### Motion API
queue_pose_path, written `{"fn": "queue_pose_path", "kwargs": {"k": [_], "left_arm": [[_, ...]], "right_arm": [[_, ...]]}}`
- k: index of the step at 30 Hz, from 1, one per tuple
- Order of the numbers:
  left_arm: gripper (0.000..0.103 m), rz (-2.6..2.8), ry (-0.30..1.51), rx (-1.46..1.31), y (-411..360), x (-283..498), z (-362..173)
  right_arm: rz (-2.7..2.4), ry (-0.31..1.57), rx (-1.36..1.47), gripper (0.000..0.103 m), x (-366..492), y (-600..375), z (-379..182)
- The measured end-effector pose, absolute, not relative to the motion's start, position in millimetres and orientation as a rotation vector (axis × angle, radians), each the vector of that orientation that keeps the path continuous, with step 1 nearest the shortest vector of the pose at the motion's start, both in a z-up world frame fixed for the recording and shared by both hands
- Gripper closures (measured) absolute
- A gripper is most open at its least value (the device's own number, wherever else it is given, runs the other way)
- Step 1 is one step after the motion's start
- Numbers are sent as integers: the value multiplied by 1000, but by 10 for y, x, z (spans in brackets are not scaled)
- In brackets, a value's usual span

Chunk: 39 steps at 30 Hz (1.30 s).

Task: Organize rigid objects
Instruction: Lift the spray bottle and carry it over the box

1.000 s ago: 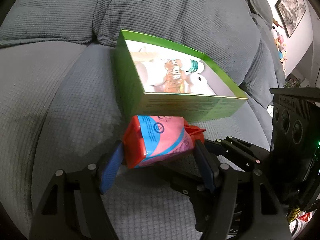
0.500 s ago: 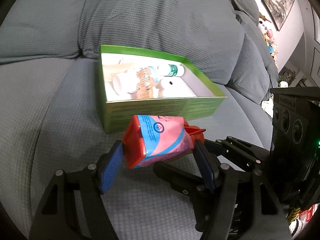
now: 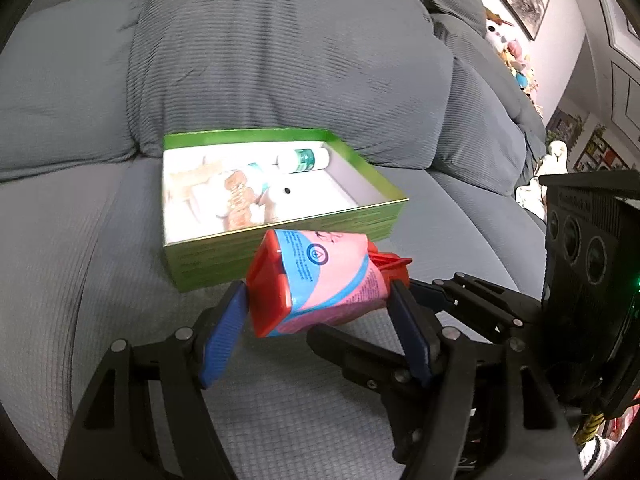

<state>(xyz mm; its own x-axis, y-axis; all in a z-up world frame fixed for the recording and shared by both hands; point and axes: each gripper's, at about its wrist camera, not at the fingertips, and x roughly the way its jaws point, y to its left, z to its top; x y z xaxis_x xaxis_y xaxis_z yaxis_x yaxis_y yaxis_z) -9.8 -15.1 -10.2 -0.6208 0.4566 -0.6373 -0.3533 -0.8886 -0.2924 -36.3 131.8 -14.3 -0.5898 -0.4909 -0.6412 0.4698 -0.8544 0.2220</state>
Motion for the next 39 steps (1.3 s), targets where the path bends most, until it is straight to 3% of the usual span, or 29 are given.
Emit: {"fn": "queue_pose_path", "kwargs": {"k": [20, 39], "left_arm": [[32, 2460, -50, -965, 387, -345, 114], [32, 2484, -53, -906, 411, -868, 335]], "right_arm": [[-2483, -146, 897, 37, -450, 1835, -22], [-2519, -147, 836, 37, -983, 1873, 200]]}}
